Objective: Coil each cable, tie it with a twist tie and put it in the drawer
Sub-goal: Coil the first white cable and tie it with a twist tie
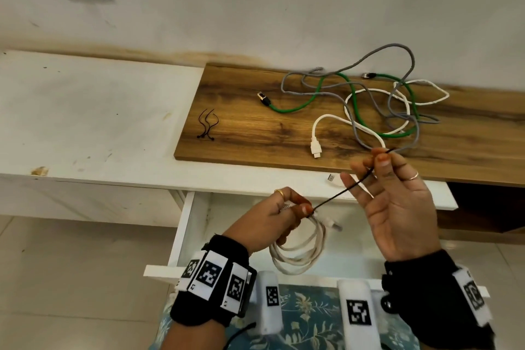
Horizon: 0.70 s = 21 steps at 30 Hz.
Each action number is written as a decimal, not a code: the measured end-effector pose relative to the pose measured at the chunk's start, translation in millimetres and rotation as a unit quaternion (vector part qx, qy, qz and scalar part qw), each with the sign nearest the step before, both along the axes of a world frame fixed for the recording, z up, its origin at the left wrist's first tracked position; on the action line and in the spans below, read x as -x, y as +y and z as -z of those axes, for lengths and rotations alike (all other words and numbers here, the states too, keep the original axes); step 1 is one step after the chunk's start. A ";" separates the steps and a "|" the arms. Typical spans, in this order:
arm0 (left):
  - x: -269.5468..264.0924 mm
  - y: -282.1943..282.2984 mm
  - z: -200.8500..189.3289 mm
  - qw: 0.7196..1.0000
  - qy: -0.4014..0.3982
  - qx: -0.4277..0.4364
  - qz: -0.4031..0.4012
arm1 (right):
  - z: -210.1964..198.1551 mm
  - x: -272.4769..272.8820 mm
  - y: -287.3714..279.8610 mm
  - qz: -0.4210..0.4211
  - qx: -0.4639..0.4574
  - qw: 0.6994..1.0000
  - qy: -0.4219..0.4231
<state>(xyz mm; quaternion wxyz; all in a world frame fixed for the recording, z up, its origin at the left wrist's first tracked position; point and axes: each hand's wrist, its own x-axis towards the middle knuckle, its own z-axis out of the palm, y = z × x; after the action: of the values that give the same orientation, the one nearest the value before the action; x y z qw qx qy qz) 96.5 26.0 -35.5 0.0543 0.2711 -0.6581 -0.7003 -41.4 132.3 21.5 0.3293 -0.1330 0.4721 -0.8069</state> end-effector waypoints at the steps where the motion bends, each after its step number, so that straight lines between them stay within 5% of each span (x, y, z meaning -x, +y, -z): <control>1: 0.1 0.8 -0.7 0.999 -0.009 0.010 0.029 | 3.6 4.6 -0.5 0.014 -0.009 1.000 0.014; 5: 2.0 6.1 -3.5 0.992 -0.026 0.062 0.104 | 21.2 17.4 0.1 0.047 -0.057 0.997 0.037; 11: 4.5 7.4 -6.7 0.993 0.006 0.081 0.086 | 50.5 26.7 0.3 0.051 -0.169 0.984 0.007; 21: 7.0 4.8 0.4 0.983 -0.044 0.175 0.039 | 17.2 16.4 -1.3 0.001 -0.074 0.997 -0.033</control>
<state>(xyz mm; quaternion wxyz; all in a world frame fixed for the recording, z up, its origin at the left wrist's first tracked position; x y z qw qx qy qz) 89.5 30.7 -35.9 0.0444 0.2620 -0.7820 -0.5637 -57.9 131.0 4.3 0.3528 -0.0812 0.5194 -0.7741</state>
